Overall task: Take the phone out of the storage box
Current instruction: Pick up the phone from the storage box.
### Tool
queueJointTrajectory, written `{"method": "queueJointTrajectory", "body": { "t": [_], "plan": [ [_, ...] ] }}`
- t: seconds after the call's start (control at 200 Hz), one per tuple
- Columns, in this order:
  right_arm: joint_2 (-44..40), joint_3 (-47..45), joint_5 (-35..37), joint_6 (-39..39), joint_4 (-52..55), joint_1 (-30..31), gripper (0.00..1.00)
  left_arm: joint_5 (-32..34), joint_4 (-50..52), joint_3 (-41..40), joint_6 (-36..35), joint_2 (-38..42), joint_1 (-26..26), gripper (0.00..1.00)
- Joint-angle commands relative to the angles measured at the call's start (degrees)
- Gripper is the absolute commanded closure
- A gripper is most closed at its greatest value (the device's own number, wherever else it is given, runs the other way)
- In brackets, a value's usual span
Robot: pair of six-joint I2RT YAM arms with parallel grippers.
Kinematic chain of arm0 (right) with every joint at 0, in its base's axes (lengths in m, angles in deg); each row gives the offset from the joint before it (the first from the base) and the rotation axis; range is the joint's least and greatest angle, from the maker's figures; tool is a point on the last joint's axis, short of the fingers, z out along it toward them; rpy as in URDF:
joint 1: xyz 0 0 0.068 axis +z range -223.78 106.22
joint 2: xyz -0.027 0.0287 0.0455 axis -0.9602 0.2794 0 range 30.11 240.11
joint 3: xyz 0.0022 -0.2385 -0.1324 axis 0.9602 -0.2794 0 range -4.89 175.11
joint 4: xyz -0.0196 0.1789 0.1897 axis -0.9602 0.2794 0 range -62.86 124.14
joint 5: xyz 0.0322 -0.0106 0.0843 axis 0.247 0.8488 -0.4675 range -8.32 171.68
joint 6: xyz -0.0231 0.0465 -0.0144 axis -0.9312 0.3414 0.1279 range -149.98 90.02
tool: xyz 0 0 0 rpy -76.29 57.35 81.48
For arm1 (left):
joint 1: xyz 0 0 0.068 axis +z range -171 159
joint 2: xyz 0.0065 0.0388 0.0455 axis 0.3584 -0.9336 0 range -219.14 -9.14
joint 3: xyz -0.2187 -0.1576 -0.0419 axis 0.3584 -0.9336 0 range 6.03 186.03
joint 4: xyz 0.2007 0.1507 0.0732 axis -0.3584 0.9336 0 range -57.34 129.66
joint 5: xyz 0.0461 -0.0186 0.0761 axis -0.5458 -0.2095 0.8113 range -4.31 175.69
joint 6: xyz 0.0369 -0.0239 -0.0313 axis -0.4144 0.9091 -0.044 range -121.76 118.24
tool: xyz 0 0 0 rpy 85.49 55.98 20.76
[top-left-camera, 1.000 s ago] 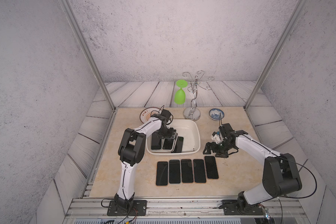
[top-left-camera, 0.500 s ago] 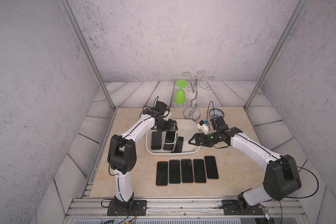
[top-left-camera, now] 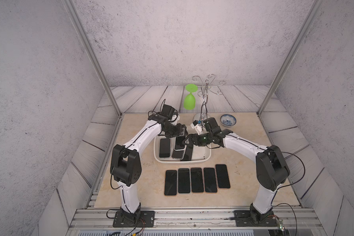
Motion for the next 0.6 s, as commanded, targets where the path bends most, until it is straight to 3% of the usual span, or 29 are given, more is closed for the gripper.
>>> {"method": "queueJointTrajectory", "body": {
  "t": [0.0,0.065,0.15,0.295,0.365,0.39,0.465,0.525,0.596],
  "plan": [
    [1.55,2.39,-0.14,2.72,-3.47,0.13,0.08,-2.46,-1.67,-1.35,1.15,3.10,-0.49,0.73],
    [2.97,3.69,-1.34,4.17,-4.98,0.22,0.14,-2.86,-2.42,-2.35,1.74,3.52,-0.67,0.73],
    [4.13,4.63,-2.25,5.61,-6.84,0.23,0.28,-3.50,-3.62,-4.21,2.40,4.26,-0.67,0.74],
    [4.30,3.43,-6.95,8.02,-10.72,0.22,0.87,-4.53,-4.95,-6.64,2.97,5.39,-0.45,0.75],
    [3.12,1.39,-8.92,9.01,-12.07,0.23,1.00,-5.76,-5.84,-7.25,3.70,5.50,0.15,0.71],
    [2.47,0.54,-9.48,9.17,-12.21,0.25,1.00,-6.44,-6.29,-7.39,4.14,5.49,0.45,0.66],
    [-0.90,-2.27,-10.63,8.14,-10.26,0.19,1.00,-8.28,-7.46,-7.52,5.36,5.47,1.69,0.24],
    [-4.69,-3.74,-9.25,4.72,-3.00,0.13,1.00,-9.13,-8.02,-7.19,6.20,5.66,2.97,0.00],
    [-10.07,-5.00,-4.90,-0.86,8.33,0.00,1.00,-11.12,-9.57,-7.09,7.96,6.21,5.11,0.02]
  ]
}}
